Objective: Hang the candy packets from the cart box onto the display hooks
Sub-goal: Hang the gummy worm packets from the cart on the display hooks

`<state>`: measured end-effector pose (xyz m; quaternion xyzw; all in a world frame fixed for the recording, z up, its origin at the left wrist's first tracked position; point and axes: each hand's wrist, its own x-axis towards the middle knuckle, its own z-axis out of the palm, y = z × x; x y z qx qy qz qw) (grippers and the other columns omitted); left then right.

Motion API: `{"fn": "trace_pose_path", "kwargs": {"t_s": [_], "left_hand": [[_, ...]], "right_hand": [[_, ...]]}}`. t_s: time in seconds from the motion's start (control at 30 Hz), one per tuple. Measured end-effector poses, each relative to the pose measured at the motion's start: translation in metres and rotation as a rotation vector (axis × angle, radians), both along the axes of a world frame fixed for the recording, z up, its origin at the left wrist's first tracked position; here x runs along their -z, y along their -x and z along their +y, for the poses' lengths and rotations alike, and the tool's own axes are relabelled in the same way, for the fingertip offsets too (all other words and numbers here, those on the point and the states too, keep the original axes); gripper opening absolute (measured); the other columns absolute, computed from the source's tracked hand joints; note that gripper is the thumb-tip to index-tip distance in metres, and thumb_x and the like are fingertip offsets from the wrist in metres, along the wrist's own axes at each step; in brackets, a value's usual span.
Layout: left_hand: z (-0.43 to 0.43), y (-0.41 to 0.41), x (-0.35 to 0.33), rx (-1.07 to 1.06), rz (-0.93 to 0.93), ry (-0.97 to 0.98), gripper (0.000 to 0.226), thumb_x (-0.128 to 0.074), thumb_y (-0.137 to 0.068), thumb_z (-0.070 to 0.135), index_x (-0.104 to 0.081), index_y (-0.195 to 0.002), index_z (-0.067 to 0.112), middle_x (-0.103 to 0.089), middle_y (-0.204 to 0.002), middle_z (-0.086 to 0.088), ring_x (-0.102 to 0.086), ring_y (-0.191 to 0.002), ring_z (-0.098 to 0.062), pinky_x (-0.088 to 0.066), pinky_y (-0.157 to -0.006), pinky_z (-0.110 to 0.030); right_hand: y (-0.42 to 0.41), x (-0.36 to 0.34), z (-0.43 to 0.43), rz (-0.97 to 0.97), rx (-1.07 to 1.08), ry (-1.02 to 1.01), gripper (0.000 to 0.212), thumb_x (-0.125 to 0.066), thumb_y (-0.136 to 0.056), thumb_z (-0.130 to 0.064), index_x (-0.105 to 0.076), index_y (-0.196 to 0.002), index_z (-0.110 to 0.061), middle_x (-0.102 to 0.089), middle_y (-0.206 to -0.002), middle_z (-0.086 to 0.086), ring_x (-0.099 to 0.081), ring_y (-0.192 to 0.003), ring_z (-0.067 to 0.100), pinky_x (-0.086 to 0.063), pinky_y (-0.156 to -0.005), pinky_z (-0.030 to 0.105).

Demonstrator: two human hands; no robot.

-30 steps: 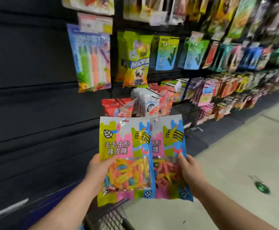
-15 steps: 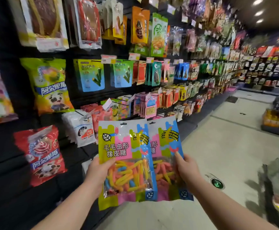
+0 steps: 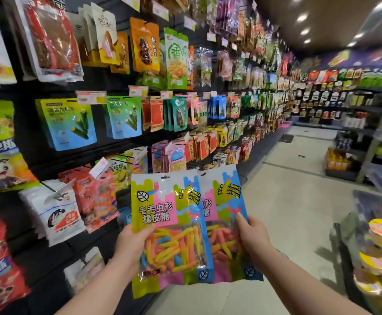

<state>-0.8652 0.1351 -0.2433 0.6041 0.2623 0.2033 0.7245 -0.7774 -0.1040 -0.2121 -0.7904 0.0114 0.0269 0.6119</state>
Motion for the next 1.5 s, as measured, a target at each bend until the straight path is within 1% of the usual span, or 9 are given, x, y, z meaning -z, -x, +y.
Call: {"fn": "trace_pose_path", "kwargs": {"t_s": [0.1, 0.37, 0.53, 0.67, 0.8, 0.93, 1.13, 1.37, 1.5], "left_hand": [[0.004, -0.036, -0.001, 0.008, -0.013, 0.002, 0.019, -0.069, -0.087, 0.011, -0.066, -0.105, 0.006, -0.074, -0.1, -0.017, -0.071, -0.091, -0.037, -0.054, -0.088, -0.057], [0.042, -0.13, 0.006, 0.035, 0.004, -0.033, 0.036, -0.078, -0.076, 0.028, -0.066, -0.106, 0.013, -0.075, -0.099, -0.01, -0.072, -0.09, -0.034, -0.054, -0.088, -0.056], [0.052, -0.163, 0.004, 0.021, 0.009, -0.035, 0.017, -0.068, -0.088, 0.012, -0.066, -0.104, 0.007, -0.074, -0.099, -0.013, -0.07, -0.091, -0.033, -0.056, -0.086, -0.049], [0.055, -0.184, 0.005, -0.017, 0.015, -0.031, 0.012, -0.064, -0.09, 0.007, -0.066, -0.102, 0.006, -0.073, -0.097, -0.013, -0.07, -0.09, -0.033, -0.056, -0.076, -0.039], [0.054, -0.209, 0.012, -0.083, 0.029, -0.013, 0.014, -0.065, -0.09, 0.008, -0.067, -0.103, 0.006, -0.074, -0.099, -0.016, -0.071, -0.087, -0.033, -0.058, -0.072, -0.038], [0.038, -0.239, 0.016, -0.178, 0.034, 0.019, 0.018, -0.064, -0.09, 0.006, -0.063, -0.107, 0.0, -0.072, -0.098, -0.02, -0.071, -0.081, -0.033, -0.058, -0.054, -0.029], [-0.005, -0.298, 0.019, -0.268, 0.043, 0.062, 0.022, -0.069, -0.087, 0.011, -0.065, -0.108, 0.005, -0.074, -0.099, -0.017, -0.071, -0.091, -0.037, -0.056, -0.086, -0.054], [-0.046, -0.326, 0.027, -0.368, 0.071, 0.098, 0.015, -0.067, -0.088, 0.009, -0.066, -0.103, 0.006, -0.075, -0.096, -0.017, -0.072, -0.088, -0.037, -0.057, -0.084, -0.053], [-0.045, -0.326, 0.034, -0.459, 0.096, 0.134, 0.028, -0.075, -0.081, 0.011, -0.064, -0.105, 0.004, -0.073, -0.101, -0.022, -0.07, -0.092, -0.041, -0.053, -0.086, -0.06]], "right_hand": [[-0.035, -0.002, 0.005, 0.007, 0.009, 0.012, 0.032, -0.047, -0.097, -0.035, -0.066, -0.095, -0.009, -0.071, -0.085, 0.009, -0.068, -0.079, 0.024, -0.054, -0.068, 0.033], [-0.124, 0.001, 0.041, 0.009, 0.024, 0.0, 0.034, -0.047, -0.096, -0.038, -0.065, -0.096, -0.009, -0.072, -0.089, 0.012, -0.07, -0.081, 0.028, -0.058, -0.078, 0.043], [-0.163, 0.009, 0.055, 0.01, -0.008, -0.031, 0.028, -0.048, -0.098, -0.03, -0.062, -0.083, -0.011, -0.068, -0.076, 0.007, -0.064, -0.066, 0.019, -0.048, -0.052, 0.025], [-0.199, 0.016, 0.067, 0.016, -0.059, -0.025, 0.029, -0.05, -0.097, -0.032, -0.065, -0.081, -0.011, -0.072, -0.083, 0.013, -0.069, -0.079, 0.029, -0.056, -0.073, 0.04], [-0.24, 0.023, 0.073, 0.031, -0.166, -0.043, 0.028, -0.051, -0.097, -0.032, -0.064, -0.084, -0.01, -0.07, -0.074, 0.005, -0.067, -0.066, 0.017, -0.051, -0.05, 0.024], [-0.289, 0.029, 0.07, 0.048, -0.251, -0.023, 0.029, -0.05, -0.096, -0.035, -0.065, -0.088, -0.012, -0.071, -0.078, 0.008, -0.07, -0.073, 0.025, -0.059, -0.067, 0.041], [-0.37, 0.026, 0.04, 0.035, -0.334, 0.051, 0.033, -0.051, -0.095, -0.041, -0.065, -0.08, -0.014, -0.071, -0.07, 0.006, -0.07, -0.066, 0.027, -0.059, -0.069, 0.05], [-0.428, 0.04, 0.023, 0.071, -0.471, 0.06, 0.037, -0.052, -0.094, -0.042, -0.067, -0.082, -0.011, -0.071, -0.069, 0.008, -0.071, -0.071, 0.03, -0.058, -0.072, 0.053], [-0.442, 0.053, 0.033, 0.111, -0.537, 0.058, 0.051, -0.054, -0.089, -0.047, -0.056, -0.08, 0.004, -0.052, -0.065, 0.017, -0.058, -0.066, 0.03, -0.054, -0.072, 0.062]]}}
